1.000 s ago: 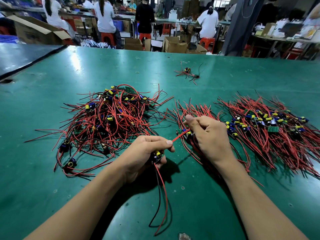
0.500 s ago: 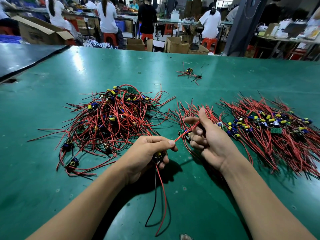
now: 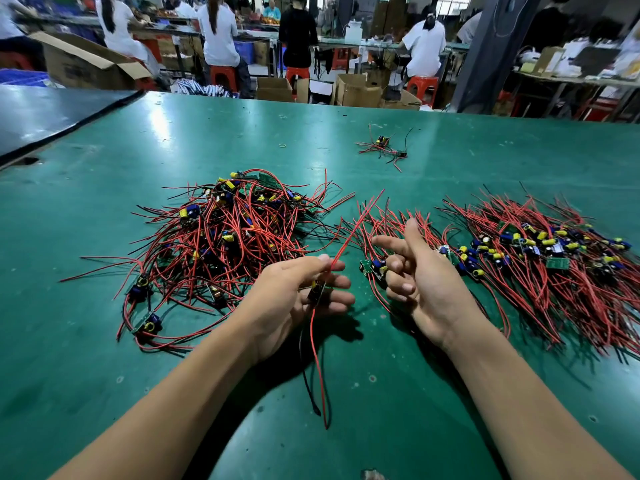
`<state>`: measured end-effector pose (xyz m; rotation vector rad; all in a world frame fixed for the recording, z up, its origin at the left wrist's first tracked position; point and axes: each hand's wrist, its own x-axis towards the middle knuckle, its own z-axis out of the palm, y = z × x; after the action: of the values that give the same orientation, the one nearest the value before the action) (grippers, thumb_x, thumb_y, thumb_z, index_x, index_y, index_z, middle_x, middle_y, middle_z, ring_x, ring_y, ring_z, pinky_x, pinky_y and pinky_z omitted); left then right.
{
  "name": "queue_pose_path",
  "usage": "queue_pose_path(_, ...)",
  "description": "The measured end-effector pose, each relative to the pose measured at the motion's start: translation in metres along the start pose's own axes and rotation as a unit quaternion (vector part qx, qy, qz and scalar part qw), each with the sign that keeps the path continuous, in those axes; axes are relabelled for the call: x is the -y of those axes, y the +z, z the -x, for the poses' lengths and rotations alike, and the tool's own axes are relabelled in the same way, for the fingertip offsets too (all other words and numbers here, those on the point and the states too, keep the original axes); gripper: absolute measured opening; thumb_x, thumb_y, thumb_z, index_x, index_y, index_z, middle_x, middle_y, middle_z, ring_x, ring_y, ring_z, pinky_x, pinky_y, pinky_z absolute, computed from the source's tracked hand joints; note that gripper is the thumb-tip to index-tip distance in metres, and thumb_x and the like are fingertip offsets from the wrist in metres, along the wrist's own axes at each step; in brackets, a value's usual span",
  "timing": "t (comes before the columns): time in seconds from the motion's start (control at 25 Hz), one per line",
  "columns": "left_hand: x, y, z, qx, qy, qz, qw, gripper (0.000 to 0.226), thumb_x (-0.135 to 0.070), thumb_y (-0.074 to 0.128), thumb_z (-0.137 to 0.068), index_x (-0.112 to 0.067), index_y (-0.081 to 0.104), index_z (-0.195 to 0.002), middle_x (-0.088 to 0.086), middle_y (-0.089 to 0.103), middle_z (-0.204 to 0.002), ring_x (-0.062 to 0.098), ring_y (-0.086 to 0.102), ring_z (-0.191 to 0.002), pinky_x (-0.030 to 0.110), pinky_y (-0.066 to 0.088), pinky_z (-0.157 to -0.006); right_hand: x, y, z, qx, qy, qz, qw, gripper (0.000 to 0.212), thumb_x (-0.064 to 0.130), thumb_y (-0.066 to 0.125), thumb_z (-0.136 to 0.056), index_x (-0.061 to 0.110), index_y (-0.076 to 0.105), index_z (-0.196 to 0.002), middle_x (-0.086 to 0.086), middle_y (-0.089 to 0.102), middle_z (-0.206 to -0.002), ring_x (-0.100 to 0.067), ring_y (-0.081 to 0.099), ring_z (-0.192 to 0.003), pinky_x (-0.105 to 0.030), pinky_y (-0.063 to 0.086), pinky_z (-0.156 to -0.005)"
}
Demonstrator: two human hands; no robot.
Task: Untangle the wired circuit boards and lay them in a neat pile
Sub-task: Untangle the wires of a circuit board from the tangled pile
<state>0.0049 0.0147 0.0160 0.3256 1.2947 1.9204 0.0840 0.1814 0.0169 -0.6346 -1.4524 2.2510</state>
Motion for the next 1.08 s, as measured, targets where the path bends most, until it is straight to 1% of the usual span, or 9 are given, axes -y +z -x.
queue_pose_path(0.08, -0.005, -0.001, 0.001, 0.028, -0.002, 0.062, 0.998, 0.026, -0.004, 0.053, -0.087, 0.007, 0.061, -0.109, 0.024, 0.069, -0.094, 0.034, 0.071, -0.082, 0.036, 0.061, -0.075, -0.004, -0.002, 0.002, -0.003, -0.068, 0.115, 0.991, 0.032, 0.038, 0.056, -0.101, 0.009, 0.07, -0.101, 0.003, 0.043, -0.058, -0.008, 0.03, -0.039, -0.019, 0.026, -0.036)
queue_pose_path(0.2, -0.009, -0.004, 0.003, 0.054, 0.01, 0.084, 0.995, 0.039, 0.012, 0.043, -0.08, 0.01, 0.056, -0.117, 0.029, 0.067, -0.112, 0.036, 0.07, -0.092, 0.037, 0.059, -0.084, -0.011, 0.0, 0.009, 0.015, -0.221, 0.374, 0.901, 0.008, 0.02, 0.068, -0.095, 0.014, 0.071, -0.09, 0.006, 0.063, -0.065, -0.004, 0.05, -0.054, -0.017, 0.042, -0.053)
queue_pose_path(0.28, -0.007, -0.004, 0.002, 0.036, 0.021, 0.07, 0.997, 0.039, 0.02, 0.038, -0.084, 0.01, 0.056, -0.117, 0.03, 0.066, -0.113, 0.035, 0.071, -0.09, 0.035, 0.06, -0.082, -0.015, 0.004, 0.013, 0.047, -0.249, 0.407, 0.878, 0.008, 0.013, 0.069, -0.093, 0.016, 0.069, -0.086, 0.013, 0.068, -0.067, 0.001, 0.051, -0.057, -0.015, 0.041, -0.056)
queue_pose_path(0.44, -0.005, -0.003, 0.001, -0.012, 0.065, 0.079, 0.995, 0.034, 0.018, 0.047, -0.086, 0.007, 0.059, -0.117, 0.024, 0.068, -0.113, 0.03, 0.071, -0.097, 0.026, 0.06, -0.077, -0.015, 0.002, 0.012, 0.053, -0.24, 0.398, 0.884, 0.015, 0.014, 0.076, -0.087, 0.021, 0.063, -0.086, 0.0, 0.065, -0.073, -0.006, 0.049, -0.058, -0.025, 0.045, -0.058)
queue_pose_path(0.56, -0.006, -0.004, 0.001, -0.031, 0.089, 0.077, 0.993, 0.033, 0.013, 0.051, -0.088, 0.002, 0.059, -0.118, 0.019, 0.068, -0.117, 0.024, 0.07, -0.1, 0.022, 0.059, -0.071, -0.021, 0.002, 0.014, 0.099, -0.266, 0.467, 0.837, 0.03, 0.025, 0.085, -0.079, 0.027, 0.057, -0.09, 0.014, 0.06, -0.078, 0.0, 0.05, -0.058, -0.013, 0.038, -0.058)
queue_pose_path(0.68, -0.005, -0.002, 0.001, -0.035, 0.082, 0.056, 0.994, 0.031, 0.007, 0.058, -0.084, -0.003, 0.063, -0.113, 0.016, 0.07, -0.115, 0.02, 0.069, -0.093, 0.021, 0.057, -0.072, -0.027, 0.008, 0.016, 0.122, -0.335, 0.482, 0.8, 0.037, 0.034, 0.084, -0.08, 0.032, 0.059, -0.108, 0.028, 0.061, -0.092, 0.006, 0.059, -0.077, -0.012, 0.042, -0.07)
queue_pose_path(0.8, -0.004, -0.002, 0.001, -0.02, 0.074, 0.085, 0.993, 0.029, 0.0, 0.061, -0.08, -0.003, 0.065, -0.108, 0.015, 0.072, -0.107, 0.02, 0.069, -0.087, 0.022, 0.057, -0.072, -0.032, 0.013, 0.016, 0.109, -0.386, 0.388, 0.83, 0.027, 0.025, 0.077, -0.089, 0.02, 0.07, -0.115, 0.014, 0.072, -0.109, -0.005, 0.068, -0.099, -0.027, 0.053, -0.086)
queue_pose_path(0.96, -0.004, -0.003, -0.002, -0.014, 0.076, 0.111, 0.991, 0.022, -0.005, 0.059, -0.083, -0.002, 0.064, -0.104, 0.019, 0.071, -0.104, 0.028, 0.071, -0.091, 0.036, 0.059, -0.082, -0.021, 0.018, 0.017, 0.096, -0.266, 0.176, 0.943, 0.012, 0.016, 0.071, -0.091, 0.018, 0.074, -0.102, 0.001, 0.075, -0.088, -0.011, 0.063, -0.064, -0.021, 0.05, -0.059)
queue_pose_path(1.08, -0.005, -0.002, 0.0, -0.01, 0.06, 0.076, 0.995, 0.01, -0.003, 0.055, -0.089, -0.003, 0.063, -0.095, 0.017, 0.071, -0.089, 0.028, 0.072, -0.072, 0.033, 0.061, -0.067, 0.0, 0.013, 0.019, 0.135, -0.103, -0.068, 0.983, 0.015, 0.022, 0.066, -0.086, 0.017, 0.076, -0.096, 0.0, 0.072, -0.087, -0.011, 0.056, -0.057, -0.018, 0.045, -0.05)
